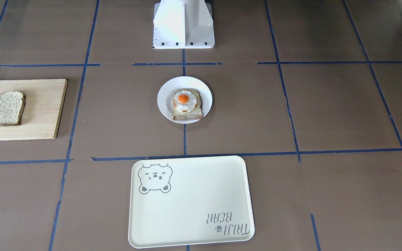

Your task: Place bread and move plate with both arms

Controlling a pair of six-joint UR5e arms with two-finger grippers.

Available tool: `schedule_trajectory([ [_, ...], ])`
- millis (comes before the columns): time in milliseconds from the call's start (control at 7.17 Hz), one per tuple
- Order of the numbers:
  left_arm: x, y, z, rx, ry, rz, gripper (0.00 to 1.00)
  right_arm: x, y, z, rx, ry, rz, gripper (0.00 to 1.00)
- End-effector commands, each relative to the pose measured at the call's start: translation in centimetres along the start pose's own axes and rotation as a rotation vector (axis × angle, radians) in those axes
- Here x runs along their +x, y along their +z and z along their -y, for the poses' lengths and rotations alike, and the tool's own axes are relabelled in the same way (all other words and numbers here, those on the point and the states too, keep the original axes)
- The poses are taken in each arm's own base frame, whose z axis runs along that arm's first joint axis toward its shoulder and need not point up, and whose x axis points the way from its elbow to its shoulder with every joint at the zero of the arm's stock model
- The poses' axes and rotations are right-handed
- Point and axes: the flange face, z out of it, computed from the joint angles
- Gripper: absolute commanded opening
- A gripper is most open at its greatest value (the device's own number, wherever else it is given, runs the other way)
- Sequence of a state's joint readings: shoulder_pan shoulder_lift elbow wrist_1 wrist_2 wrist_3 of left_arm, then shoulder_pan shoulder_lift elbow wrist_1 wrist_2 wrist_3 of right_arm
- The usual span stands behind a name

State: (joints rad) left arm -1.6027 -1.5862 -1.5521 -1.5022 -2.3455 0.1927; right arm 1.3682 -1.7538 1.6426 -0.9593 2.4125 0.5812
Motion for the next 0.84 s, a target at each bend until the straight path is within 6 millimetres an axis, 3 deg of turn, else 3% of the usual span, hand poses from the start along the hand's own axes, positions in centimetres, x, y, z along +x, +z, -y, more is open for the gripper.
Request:
schedule_trajectory([
  [0, 0.1, 0.0, 0.0, 0.000, 0.004, 0.000, 1.00, -2.8, 3.6, -1.3, -0.054, 0.027, -0.011, 1.00],
  [279, 0.1, 0.0, 0.0, 0.000, 0.004, -0.001, 1.00, -4.1, 5.7, -2.2, -0.088, -0.009, -0.030, 0.98],
  [558, 0.1, 0.0, 0.0, 0.000, 0.005, -0.001, 1.00, -4.9, 7.7, -2.7, -0.108, -0.039, -0.059, 0.81],
  [698, 0.0, 0.0, 0.0, 0.001, 0.004, -0.001, 1.00, -5.2, 8.7, -2.9, -0.122, -0.049, -0.069, 0.79],
])
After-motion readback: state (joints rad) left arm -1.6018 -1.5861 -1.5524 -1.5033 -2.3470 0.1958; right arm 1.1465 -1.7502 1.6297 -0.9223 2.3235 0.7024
